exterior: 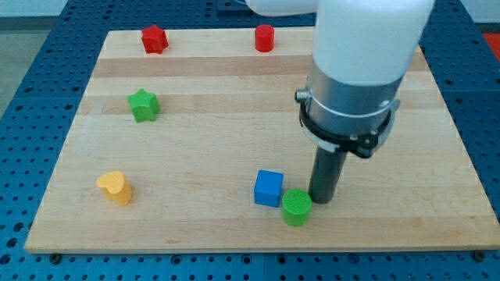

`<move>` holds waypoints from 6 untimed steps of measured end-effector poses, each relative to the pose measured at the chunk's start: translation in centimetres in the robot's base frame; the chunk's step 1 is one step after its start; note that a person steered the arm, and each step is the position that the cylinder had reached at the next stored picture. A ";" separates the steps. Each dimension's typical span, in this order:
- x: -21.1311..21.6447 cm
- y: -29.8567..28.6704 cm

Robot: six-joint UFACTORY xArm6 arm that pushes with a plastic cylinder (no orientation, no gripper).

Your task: Point your arm to the bottom left

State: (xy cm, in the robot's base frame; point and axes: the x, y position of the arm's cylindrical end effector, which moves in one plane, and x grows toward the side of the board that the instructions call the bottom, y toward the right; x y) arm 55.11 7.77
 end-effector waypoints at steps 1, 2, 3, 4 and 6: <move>-3.0 -2.2; -4.9 -7.1; -5.8 -14.0; -5.8 -21.2; -4.7 -33.3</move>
